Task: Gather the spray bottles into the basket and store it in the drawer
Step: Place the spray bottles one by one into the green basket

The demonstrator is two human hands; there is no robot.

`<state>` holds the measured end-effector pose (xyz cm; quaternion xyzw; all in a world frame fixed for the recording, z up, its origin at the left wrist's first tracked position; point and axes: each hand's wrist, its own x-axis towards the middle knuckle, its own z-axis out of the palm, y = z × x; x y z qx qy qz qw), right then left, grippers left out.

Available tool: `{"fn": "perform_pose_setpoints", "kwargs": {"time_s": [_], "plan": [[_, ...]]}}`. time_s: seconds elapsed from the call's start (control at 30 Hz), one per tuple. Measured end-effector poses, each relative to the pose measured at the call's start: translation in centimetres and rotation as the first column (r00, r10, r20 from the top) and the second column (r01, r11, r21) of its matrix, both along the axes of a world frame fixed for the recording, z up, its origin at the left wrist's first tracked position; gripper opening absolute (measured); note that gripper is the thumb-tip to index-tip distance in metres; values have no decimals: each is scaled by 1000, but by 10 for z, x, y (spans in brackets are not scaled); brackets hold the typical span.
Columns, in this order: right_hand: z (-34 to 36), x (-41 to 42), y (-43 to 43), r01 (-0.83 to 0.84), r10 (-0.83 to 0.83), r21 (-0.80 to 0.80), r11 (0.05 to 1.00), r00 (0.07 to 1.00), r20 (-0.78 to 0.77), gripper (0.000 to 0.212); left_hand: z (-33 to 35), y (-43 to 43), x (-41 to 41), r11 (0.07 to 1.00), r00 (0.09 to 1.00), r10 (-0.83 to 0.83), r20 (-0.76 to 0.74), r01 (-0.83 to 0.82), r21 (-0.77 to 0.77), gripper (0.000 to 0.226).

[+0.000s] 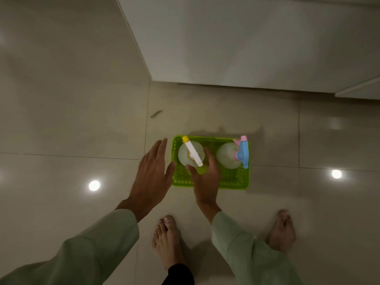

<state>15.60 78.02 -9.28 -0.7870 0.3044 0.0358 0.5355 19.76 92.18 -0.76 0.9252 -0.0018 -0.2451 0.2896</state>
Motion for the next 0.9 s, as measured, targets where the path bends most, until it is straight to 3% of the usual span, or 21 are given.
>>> {"fn": "perform_pose_setpoints", "kwargs": {"time_s": [0.13, 0.33, 0.57, 0.73, 0.9], "plan": [[57, -2, -21, -69, 69, 26, 997, 998, 15, 81, 48, -13, 8, 1000, 1000, 10, 27, -10, -16, 64], [189, 40, -63, -110, 117, -42, 993, 965, 236, 52, 150, -53, 41, 996, 990, 58, 126, -49, -75, 64], [340, 127, -127, -152, 155, -42, 987, 887, 435, 43, 274, -105, 95, 986, 955, 137, 264, -107, -126, 63], [406, 183, -167, -246, 255, -72, 967, 890, 379, 42, 332, -133, 147, 984, 920, 143, 364, -93, -150, 63], [428, 267, -181, -295, 326, -162, 942, 918, 224, 61, 346, -140, 214, 988, 902, 116, 416, -64, -138, 63]]}}
